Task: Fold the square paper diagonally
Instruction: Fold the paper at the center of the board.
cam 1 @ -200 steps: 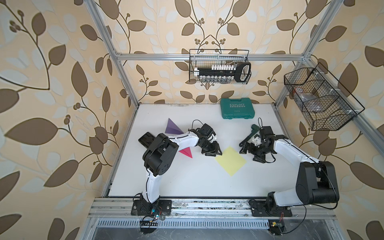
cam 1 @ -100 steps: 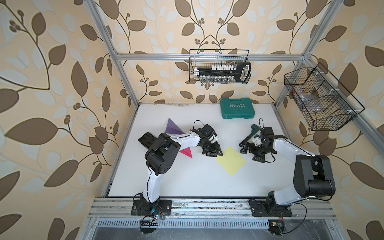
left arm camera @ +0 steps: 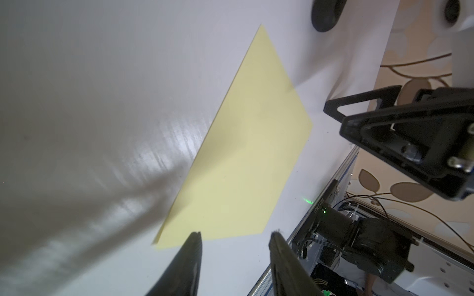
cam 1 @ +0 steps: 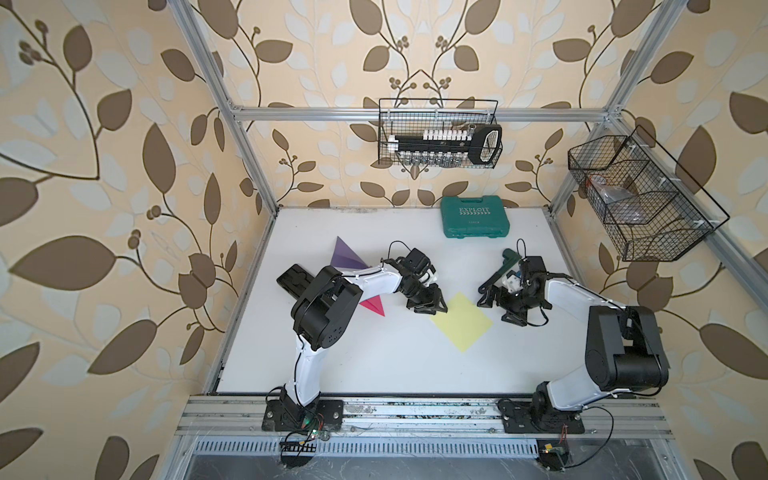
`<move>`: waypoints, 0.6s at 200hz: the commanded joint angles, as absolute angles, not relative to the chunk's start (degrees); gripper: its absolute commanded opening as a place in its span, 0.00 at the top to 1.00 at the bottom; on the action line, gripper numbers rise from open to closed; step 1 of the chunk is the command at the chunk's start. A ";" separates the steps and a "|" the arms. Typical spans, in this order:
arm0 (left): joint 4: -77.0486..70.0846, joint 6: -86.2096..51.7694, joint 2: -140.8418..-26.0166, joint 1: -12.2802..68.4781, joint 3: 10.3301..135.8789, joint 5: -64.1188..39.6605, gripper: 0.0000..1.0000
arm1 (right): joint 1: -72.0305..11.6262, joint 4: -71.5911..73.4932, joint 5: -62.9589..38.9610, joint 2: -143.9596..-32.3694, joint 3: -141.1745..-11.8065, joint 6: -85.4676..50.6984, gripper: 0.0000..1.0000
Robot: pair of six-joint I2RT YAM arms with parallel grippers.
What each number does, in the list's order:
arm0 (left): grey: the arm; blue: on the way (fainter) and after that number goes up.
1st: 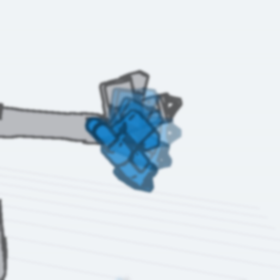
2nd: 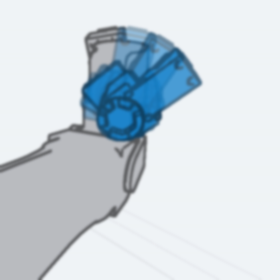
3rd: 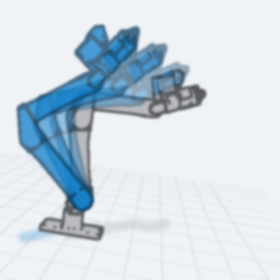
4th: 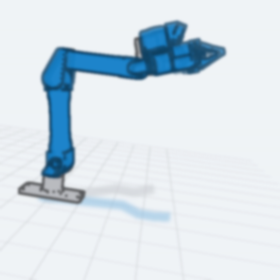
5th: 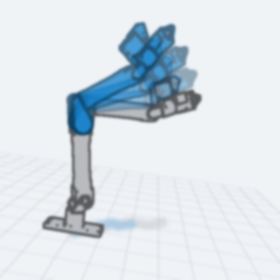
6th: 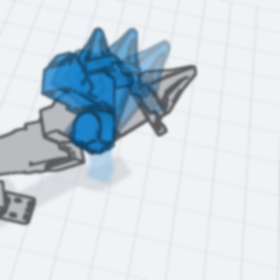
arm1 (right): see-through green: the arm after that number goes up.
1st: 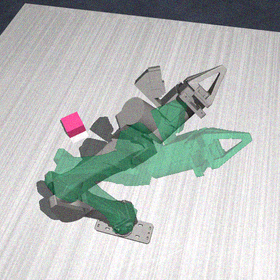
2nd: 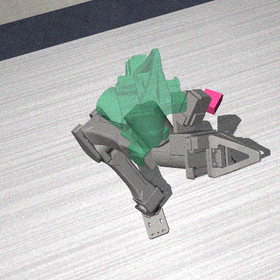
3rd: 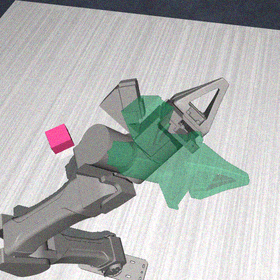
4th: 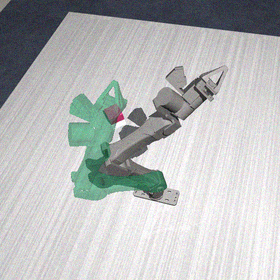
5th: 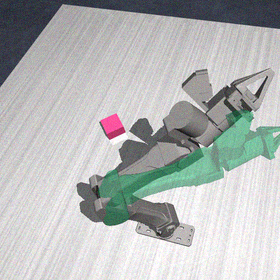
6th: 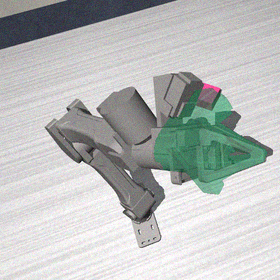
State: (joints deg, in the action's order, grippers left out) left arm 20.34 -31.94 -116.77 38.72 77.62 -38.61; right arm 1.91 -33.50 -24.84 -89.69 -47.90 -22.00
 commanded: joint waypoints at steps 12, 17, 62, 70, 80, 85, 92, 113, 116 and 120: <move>19.15 -32.29 -118.58 39.22 78.57 -39.75 0.55 | 0.85 -31.98 -26.81 -93.61 -45.92 -22.57 0.02; 19.12 -32.26 -118.85 39.20 78.57 -39.73 0.55 | 0.64 -31.55 -27.05 -93.81 -45.75 -22.80 0.02; 19.49 -30.87 -119.55 39.21 77.40 -38.77 0.56 | -1.96 -31.20 -28.13 -95.18 -46.05 -24.88 0.04; 19.67 -30.73 -119.45 39.20 77.14 -38.60 0.56 | -2.68 -31.29 -28.13 -95.28 -45.99 -25.28 0.04; 19.78 -30.55 -119.27 39.25 76.92 -38.41 0.56 | -3.58 -31.76 -27.61 -95.19 -46.18 -25.53 0.04; 19.86 -30.54 -119.16 39.22 76.82 -38.34 0.56 | -4.04 -31.99 -27.48 -95.08 -46.26 -25.59 0.04; 19.90 -30.42 -119.10 39.20 76.65 -38.17 0.57 | -4.41 -32.36 -27.17 -94.82 -46.35 -25.75 0.05; 19.92 -30.39 -118.96 39.20 76.25 -37.99 0.57 | -5.05 -35.47 -22.11 -92.63 -47.57 -25.74 0.04; 19.95 -30.37 -118.92 39.21 76.13 -37.97 0.57 | -5.00 -36.08 -21.22 -92.24 -47.69 -25.73 0.04; 20.02 -30.33 -118.87 39.21 76.13 -37.90 0.57 | -4.97 -36.82 -20.04 -91.71 -47.98 -25.75 0.04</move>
